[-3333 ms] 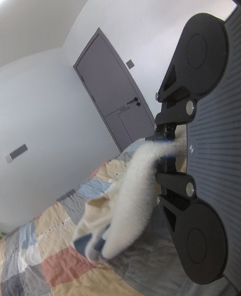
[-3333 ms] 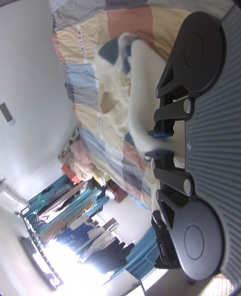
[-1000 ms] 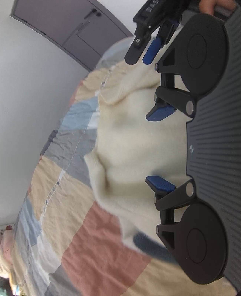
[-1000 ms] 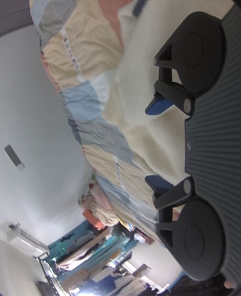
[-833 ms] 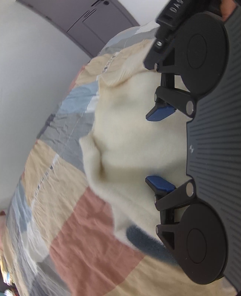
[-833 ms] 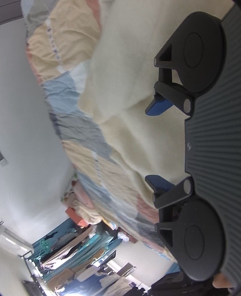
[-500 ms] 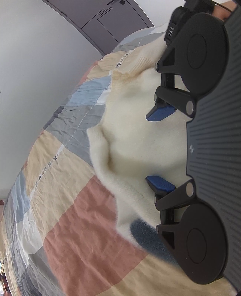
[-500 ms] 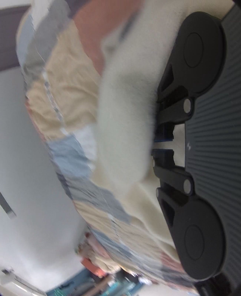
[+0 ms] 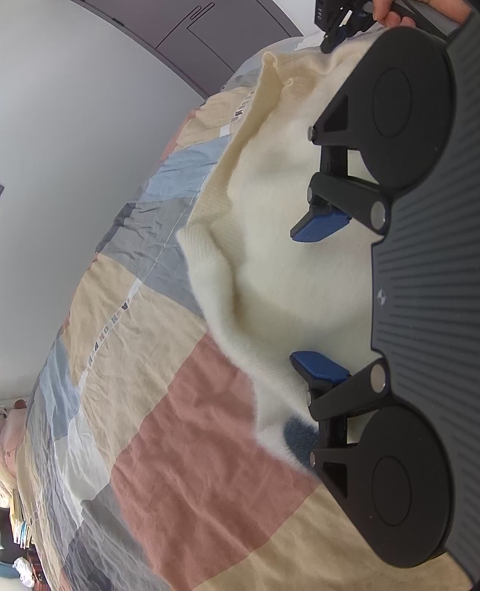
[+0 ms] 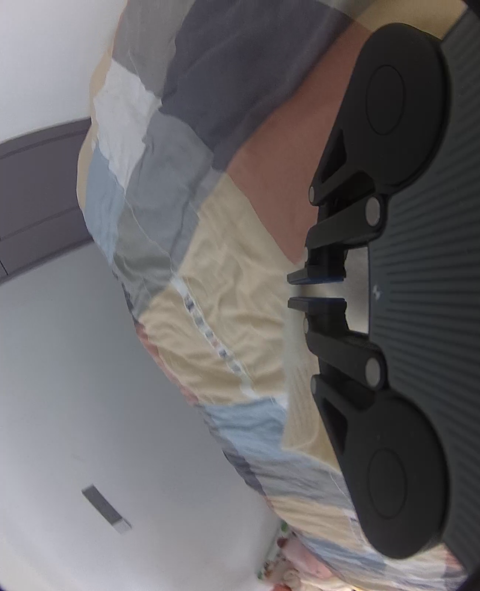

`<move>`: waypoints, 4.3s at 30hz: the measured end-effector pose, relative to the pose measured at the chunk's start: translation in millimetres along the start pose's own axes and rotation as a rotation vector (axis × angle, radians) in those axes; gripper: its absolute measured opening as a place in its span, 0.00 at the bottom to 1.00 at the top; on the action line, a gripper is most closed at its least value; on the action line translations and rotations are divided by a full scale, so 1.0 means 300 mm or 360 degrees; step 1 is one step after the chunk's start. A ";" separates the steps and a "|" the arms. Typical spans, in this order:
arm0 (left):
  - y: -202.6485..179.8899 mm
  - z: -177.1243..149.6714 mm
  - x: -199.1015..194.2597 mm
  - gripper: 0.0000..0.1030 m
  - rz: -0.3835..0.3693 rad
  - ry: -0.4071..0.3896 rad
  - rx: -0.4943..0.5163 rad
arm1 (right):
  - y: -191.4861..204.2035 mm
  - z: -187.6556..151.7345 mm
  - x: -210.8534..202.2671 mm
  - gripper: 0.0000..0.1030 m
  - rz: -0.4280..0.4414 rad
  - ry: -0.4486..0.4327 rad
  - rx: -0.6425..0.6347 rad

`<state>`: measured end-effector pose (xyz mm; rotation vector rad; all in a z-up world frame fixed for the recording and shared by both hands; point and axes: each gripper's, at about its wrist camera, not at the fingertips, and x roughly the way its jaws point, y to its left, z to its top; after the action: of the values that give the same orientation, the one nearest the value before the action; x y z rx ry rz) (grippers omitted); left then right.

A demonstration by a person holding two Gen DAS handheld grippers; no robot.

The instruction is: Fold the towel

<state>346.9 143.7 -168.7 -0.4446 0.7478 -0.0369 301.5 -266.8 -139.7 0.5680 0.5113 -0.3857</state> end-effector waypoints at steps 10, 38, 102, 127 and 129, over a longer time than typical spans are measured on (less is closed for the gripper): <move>-0.002 0.004 0.001 0.69 0.0010 0.0016 0.0000 | -0.027 -0.023 -0.033 0.15 0.0032 0.0018 0.0027; -0.098 -0.405 -0.446 0.70 -0.0139 0.0081 -0.0185 | -0.055 -0.338 -0.617 0.76 0.0608 0.0591 0.0001; 0.158 -0.310 -0.277 0.30 -0.0313 0.0058 -0.0941 | -0.206 -0.349 -0.371 0.48 0.0285 0.0497 0.0517; 0.010 -0.339 -0.712 0.31 -0.0303 -0.0087 -0.0652 | -0.222 -0.133 -0.710 0.31 0.0757 0.0409 0.0387; 0.017 -0.361 -0.734 0.31 -0.0298 -0.0064 -0.0673 | -0.235 -0.133 -0.729 0.31 0.0772 0.0415 0.0381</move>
<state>112.0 148.8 -97.6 -0.9157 0.6721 -0.0449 77.5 -253.3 -76.3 0.9560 0.5602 0.0948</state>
